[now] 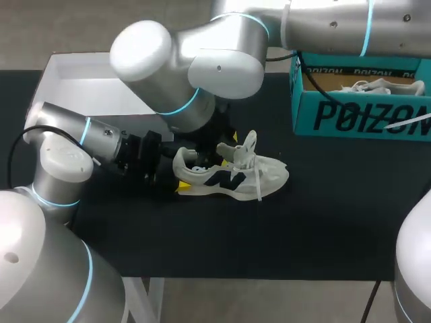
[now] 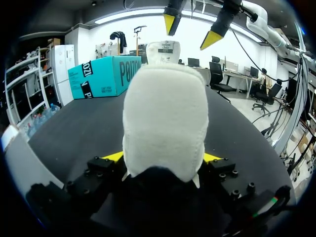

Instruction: Take the shoe out of the shoebox, open the shoe tongue, remove and reinsert the insole, then place the shoe into the shoebox

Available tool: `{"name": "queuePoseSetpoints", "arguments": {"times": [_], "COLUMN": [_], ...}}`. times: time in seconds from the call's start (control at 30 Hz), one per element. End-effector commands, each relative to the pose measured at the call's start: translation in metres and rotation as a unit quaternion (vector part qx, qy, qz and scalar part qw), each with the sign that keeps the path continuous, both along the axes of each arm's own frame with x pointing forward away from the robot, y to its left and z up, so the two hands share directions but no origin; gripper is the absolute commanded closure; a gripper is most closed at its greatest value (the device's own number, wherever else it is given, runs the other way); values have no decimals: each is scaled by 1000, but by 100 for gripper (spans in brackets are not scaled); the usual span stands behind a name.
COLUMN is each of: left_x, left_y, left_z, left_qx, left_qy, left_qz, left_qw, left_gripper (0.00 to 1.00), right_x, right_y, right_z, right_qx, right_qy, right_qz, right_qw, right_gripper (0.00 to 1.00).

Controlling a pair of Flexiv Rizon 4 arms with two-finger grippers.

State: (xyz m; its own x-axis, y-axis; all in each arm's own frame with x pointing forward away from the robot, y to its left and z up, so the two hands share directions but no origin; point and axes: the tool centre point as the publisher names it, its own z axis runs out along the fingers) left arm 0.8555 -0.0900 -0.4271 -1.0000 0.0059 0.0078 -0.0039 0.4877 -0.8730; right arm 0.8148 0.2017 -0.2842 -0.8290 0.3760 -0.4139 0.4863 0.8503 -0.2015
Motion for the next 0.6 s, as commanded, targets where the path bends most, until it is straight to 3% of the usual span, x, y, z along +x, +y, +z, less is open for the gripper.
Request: {"name": "queuePoseSetpoints", "arguments": {"times": [0.03, 0.27, 0.37, 0.43, 0.6], "left_x": [0, 0, 0, 0, 0], "left_y": [0, 0, 0, 0, 0], "left_z": [-2, -2, -2, -2, -2], "left_qx": [0, 0, 0, 0, 0], "left_qy": [-1, -1, -1, -1, -1], "left_qz": [1, 1, 1, 1, 1], "left_qw": [1000, 1000, 1000, 1000, 1000], "left_gripper": [100, 100, 100, 100, 100], "right_x": [-4, -5, -6, -8, -9], "right_y": [8, 21, 25, 27, 28], "right_z": [9, 10, 8, 5, 4], "right_qx": [36, 173, 182, 158, 149], "right_qy": [36, 98, 111, 120, 118], "right_qz": [99, 144, 147, 151, 157], "right_qw": [994, 969, 966, 968, 969], "right_gripper": [100, 100, 100, 100, 100]}}
